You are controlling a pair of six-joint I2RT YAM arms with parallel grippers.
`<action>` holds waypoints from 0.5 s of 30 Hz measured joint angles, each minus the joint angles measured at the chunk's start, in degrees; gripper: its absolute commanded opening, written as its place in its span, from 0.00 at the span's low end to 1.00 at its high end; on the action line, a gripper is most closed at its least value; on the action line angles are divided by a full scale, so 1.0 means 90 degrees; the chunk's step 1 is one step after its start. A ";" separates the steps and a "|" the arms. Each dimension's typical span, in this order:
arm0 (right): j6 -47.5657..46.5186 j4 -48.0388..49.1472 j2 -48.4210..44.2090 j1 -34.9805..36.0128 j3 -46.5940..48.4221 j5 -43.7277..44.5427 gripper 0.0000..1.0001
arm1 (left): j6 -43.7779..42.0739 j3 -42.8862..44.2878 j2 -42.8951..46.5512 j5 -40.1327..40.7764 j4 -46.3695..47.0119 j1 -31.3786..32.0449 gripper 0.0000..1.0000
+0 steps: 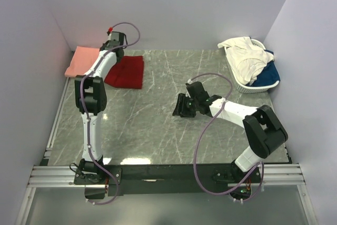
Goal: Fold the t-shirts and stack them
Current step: Neatly place the folded tshirt to the corner
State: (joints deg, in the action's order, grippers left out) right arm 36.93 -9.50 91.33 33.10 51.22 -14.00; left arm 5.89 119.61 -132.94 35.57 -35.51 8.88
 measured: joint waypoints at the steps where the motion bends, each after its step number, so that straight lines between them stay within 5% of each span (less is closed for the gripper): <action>1: -0.0017 -0.0005 -0.0056 0.0012 -0.0061 0.0017 0.54 | -0.0250 0.0000 0.0000 0.0083 0.0153 -0.0090 0.00; 15: -0.0255 -0.0282 -0.0527 0.0017 -0.0197 0.0340 0.54 | -0.2227 0.0712 0.0027 0.0260 0.1474 -0.0508 0.00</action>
State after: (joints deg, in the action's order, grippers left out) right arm 34.63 -12.03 86.59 33.26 49.45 -10.94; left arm -14.15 126.02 -132.70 37.91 -22.24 4.32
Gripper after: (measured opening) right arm 0.542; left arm 0.034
